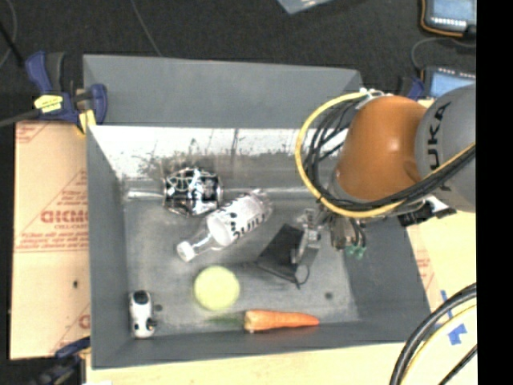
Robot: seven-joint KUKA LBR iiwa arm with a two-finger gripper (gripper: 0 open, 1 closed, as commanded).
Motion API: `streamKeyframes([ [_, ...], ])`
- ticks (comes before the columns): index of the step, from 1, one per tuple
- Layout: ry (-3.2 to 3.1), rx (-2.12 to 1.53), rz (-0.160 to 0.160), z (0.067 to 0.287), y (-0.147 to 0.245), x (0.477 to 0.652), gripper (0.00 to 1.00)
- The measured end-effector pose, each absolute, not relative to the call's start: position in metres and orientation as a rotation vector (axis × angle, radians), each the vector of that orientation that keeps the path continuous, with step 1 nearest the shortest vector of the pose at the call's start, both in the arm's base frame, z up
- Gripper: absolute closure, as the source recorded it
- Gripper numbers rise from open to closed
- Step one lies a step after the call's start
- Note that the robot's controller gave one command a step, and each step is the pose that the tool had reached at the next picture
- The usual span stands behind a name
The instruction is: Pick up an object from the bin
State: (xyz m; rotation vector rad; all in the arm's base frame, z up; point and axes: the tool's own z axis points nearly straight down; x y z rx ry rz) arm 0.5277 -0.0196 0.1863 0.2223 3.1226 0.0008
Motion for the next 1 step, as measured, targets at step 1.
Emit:
streamKeyframes([
  [1, 3.125, 0.268, 0.001, 0.2336, -0.0195, 0.5277, 1.00],
])
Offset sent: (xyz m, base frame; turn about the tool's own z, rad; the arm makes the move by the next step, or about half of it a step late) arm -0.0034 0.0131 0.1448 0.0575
